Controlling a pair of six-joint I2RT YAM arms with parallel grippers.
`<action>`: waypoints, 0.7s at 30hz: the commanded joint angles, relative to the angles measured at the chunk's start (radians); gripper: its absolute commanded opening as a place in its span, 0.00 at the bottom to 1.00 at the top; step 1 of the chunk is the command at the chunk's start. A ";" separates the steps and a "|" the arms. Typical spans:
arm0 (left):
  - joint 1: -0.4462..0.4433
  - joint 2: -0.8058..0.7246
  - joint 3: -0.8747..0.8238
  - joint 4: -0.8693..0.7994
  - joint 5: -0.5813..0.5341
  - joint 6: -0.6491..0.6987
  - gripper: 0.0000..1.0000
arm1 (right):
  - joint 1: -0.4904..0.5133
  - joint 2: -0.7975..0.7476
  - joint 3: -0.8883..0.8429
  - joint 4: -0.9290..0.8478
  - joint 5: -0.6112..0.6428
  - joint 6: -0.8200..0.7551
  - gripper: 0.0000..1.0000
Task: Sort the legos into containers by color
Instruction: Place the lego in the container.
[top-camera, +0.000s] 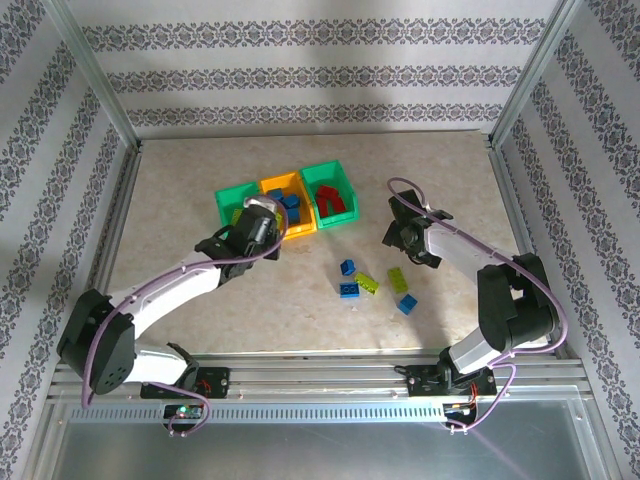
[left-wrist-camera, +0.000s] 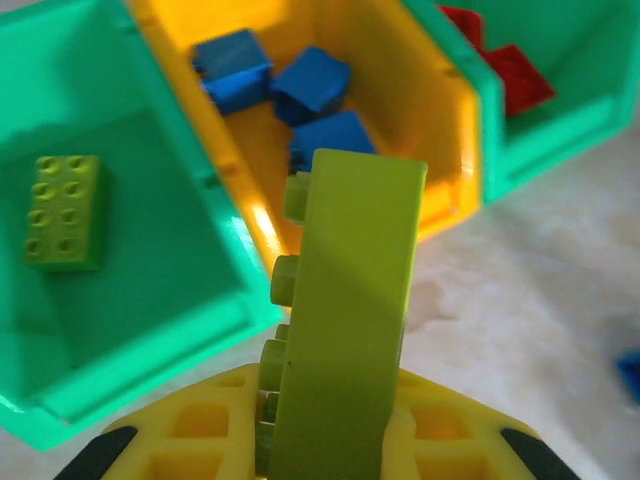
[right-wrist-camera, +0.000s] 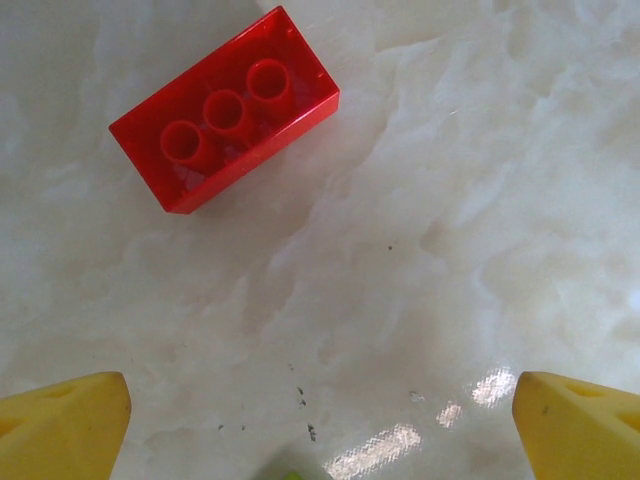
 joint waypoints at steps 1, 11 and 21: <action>0.050 0.034 0.056 -0.044 0.007 0.013 0.00 | 0.007 0.013 0.014 -0.019 0.041 -0.005 0.98; 0.238 0.251 0.239 -0.090 0.062 -0.022 0.00 | 0.014 0.013 0.008 -0.004 0.032 0.011 0.98; 0.297 0.375 0.341 -0.133 0.060 0.003 0.00 | 0.018 0.010 0.019 0.015 0.044 0.029 0.98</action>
